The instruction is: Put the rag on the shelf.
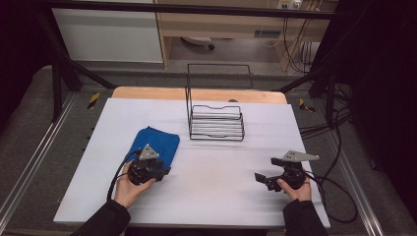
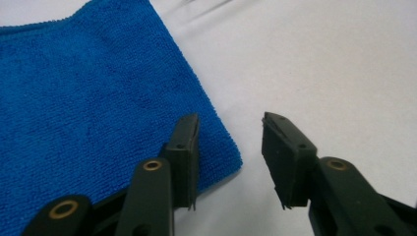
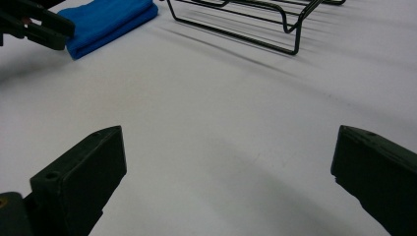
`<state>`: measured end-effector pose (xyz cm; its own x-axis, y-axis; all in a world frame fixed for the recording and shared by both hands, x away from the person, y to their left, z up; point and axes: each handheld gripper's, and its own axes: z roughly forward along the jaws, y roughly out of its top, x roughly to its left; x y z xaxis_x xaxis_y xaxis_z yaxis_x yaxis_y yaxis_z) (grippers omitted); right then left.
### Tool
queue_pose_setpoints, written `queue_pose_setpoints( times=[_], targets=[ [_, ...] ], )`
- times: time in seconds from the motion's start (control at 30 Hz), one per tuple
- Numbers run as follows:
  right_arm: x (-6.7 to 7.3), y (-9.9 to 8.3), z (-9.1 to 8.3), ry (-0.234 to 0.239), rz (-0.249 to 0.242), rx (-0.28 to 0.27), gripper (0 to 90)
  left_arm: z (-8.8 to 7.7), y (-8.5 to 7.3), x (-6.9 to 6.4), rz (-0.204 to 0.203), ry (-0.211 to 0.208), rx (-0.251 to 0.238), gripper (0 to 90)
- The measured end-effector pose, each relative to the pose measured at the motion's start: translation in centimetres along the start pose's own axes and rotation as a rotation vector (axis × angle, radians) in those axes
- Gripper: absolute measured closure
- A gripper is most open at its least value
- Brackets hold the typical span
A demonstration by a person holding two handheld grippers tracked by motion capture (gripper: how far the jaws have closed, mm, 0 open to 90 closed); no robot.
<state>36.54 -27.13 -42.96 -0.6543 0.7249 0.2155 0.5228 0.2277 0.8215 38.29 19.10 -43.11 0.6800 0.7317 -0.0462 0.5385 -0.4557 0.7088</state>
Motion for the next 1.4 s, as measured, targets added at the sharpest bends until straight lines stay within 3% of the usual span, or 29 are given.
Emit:
queue_pose_setpoints(
  times=[0.3, 0.47, 0.6, 0.77, 1.03, 1.27, 1.4],
  targets=[
    [0.0, 0.0, 0.1, -0.001, -0.005, 0.0, 0.8, 1.3, -0.4, -0.1, 0.003, 0.041, 0.032, 69.3],
    [0.0, 0.0, 0.1, -0.001, -0.003, 0.001, 0.8, 1.4, -0.4, -0.1, -0.011, 0.053, 0.033, 73.0],
    [0.0, 0.0, 0.1, 0.0, -0.001, 0.0, 0.8, 1.5, -0.4, 0.0, -0.015, 0.063, 0.037, 82.1],
    [0.0, 0.0, 0.2, 0.0, 0.002, 0.003, 0.8, 1.6, -0.3, -0.1, -0.004, 0.066, 0.044, 86.3],
    [0.0, 0.0, 0.2, 0.002, -0.001, 0.005, 0.9, 1.3, -0.1, 0.3, -0.032, 0.037, 0.039, 88.1],
    [0.0, 0.0, 0.2, 0.005, -0.002, 0.005, 0.9, 0.4, 0.2, 0.2, -0.062, -0.007, 0.003, 88.5],
    [0.0, 0.0, 0.1, 0.004, 0.0, 0.004, 0.9, -0.3, 0.5, -0.3, -0.088, -0.058, -0.023, 88.5]
  ],
)
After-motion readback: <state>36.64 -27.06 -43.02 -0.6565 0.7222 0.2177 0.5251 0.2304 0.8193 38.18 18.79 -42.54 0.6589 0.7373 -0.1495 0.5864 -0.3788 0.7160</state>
